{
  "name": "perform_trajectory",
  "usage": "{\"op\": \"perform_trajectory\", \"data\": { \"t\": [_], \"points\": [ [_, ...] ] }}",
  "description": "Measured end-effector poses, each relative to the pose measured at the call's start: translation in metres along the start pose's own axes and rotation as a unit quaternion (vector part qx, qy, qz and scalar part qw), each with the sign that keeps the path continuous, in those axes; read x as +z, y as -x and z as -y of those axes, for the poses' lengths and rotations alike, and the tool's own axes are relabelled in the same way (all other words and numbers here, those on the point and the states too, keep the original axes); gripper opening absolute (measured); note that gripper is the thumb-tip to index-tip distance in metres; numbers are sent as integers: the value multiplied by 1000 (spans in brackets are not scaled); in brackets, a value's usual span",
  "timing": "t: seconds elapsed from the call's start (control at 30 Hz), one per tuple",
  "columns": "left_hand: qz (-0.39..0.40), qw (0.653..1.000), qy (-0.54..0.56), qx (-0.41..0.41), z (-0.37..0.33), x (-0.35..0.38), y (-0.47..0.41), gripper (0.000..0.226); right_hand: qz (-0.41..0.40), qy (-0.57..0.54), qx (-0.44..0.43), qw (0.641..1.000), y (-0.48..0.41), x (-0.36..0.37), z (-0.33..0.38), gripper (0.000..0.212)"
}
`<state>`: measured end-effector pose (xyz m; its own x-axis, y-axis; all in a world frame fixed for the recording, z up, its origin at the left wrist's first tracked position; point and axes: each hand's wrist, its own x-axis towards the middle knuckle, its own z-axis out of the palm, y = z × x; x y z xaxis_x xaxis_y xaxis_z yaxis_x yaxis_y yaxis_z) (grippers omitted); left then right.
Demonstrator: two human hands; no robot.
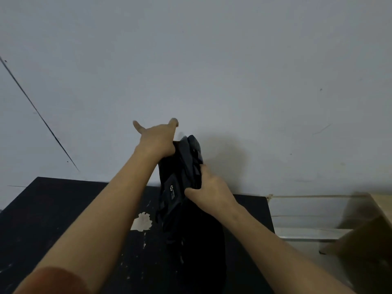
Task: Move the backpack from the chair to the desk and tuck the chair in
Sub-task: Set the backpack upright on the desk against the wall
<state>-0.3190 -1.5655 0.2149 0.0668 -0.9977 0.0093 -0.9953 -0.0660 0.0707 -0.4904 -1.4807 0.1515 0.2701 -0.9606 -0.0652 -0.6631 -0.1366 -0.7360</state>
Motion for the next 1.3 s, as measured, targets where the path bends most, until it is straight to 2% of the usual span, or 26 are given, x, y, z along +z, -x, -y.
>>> {"op": "perform_trajectory", "data": {
  "t": [0.03,0.07,0.13,0.17,0.3,0.5,0.63,0.7,0.8,0.87,0.93,1.0,1.07,1.2,1.23,1.3],
  "points": [
    [9,999,-37,-2,-2,3,-3,70,2,10,-9,1000,-2,-1,0,57],
    [28,997,-66,-2,-4,6,-7,63,2,21,-17,1000,-5,-2,0,52],
    [70,993,-92,6,-4,15,-14,35,-1,28,-23,999,-11,-7,0,45],
    [70,994,-79,16,-1,19,-16,28,-4,28,-22,999,-16,-11,0,45],
    [-15,999,5,33,20,30,-23,22,1,64,-36,997,-34,-34,-4,46],
    [-116,989,91,19,25,33,-31,17,2,123,-74,990,-77,-78,-4,41],
    [-144,978,151,24,19,32,-38,16,14,145,-95,985,-110,-106,-8,58],
    [-155,972,177,29,14,34,-42,16,-2,163,-102,981,-122,-113,-14,64],
    [-144,971,187,44,2,39,-52,21,-23,171,-101,980,-134,-119,-29,60],
    [-129,970,198,63,-7,44,-58,24,-34,200,-81,976,-139,-120,-39,59],
    [-131,965,215,75,-16,49,-63,25,-47,257,-49,964,-142,-118,-47,68],
    [-144,957,237,84,-23,53,-69,21,-82,306,-23,948,-143,-113,-55,75],
    [-149,947,271,88,-28,57,-72,17,-154,331,-6,931,-142,-107,-66,75],
    [-118,930,324,128,-30,76,-69,50,-292,382,-32,876,-132,-91,-90,50],
    [-107,932,316,140,-30,84,-68,56,-299,400,-49,865,-131,-86,-94,42],
    [-77,951,260,151,-29,103,-65,68,-286,397,-81,868,-128,-72,-99,23]
  ]
}}
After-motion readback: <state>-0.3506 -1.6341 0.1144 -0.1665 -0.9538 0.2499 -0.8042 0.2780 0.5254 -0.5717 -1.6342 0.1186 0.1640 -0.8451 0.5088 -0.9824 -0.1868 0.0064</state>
